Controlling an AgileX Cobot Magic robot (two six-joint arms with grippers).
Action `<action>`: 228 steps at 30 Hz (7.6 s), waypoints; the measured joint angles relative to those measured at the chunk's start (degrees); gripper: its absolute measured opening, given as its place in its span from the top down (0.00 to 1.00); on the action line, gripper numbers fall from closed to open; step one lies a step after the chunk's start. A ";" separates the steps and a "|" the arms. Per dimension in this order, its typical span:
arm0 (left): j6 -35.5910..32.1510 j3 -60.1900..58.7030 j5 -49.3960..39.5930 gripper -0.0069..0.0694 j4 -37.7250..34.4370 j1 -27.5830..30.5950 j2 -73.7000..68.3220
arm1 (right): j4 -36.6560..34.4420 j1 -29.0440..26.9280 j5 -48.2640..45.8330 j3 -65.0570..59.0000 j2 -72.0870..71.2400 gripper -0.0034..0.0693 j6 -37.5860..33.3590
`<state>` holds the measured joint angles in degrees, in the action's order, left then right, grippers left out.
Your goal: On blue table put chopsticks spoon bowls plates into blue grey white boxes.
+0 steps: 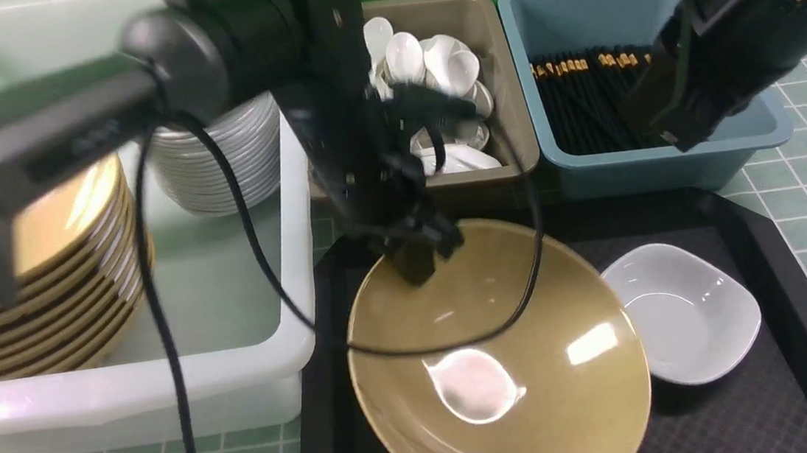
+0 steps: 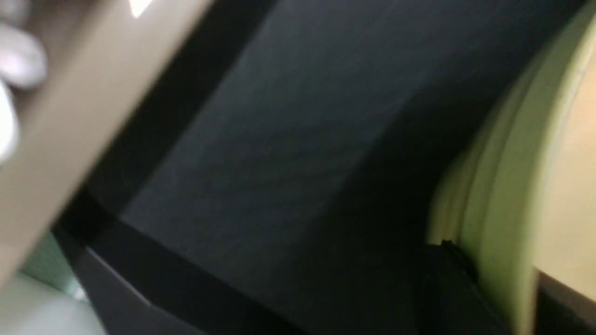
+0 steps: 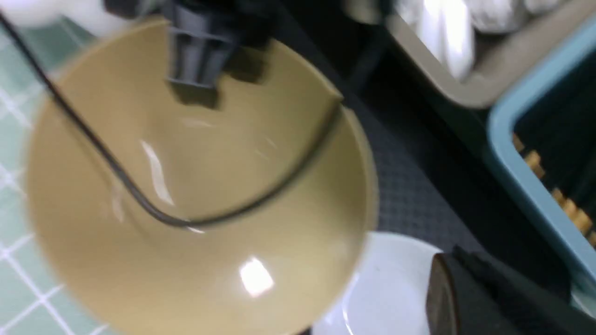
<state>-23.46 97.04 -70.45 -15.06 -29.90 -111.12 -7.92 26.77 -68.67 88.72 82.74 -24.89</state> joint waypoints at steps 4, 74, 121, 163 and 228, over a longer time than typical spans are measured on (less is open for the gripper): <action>2.13 0.55 0.65 0.90 1.61 0.41 8.34 | 0.22 4.05 -1.12 4.20 0.00 0.90 -1.00; 18.95 -4.50 25.45 0.29 3.93 -16.03 -4.80 | 15.95 -2.75 -2.98 -35.36 -29.83 0.89 15.92; 16.35 13.36 10.60 0.91 1.44 31.18 6.73 | -1.76 15.92 2.33 21.06 14.85 0.89 -0.21; 11.17 -19.53 3.67 0.92 10.02 28.09 46.71 | 0.87 16.11 20.32 -23.06 -17.42 0.85 4.26; 9.68 -77.93 34.43 0.92 9.13 28.09 99.40 | 11.30 -29.71 56.25 -90.19 -83.39 0.90 29.51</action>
<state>-13.77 19.11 -36.02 -5.93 -1.80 -11.73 3.38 -2.94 -12.41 -1.47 -0.65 4.62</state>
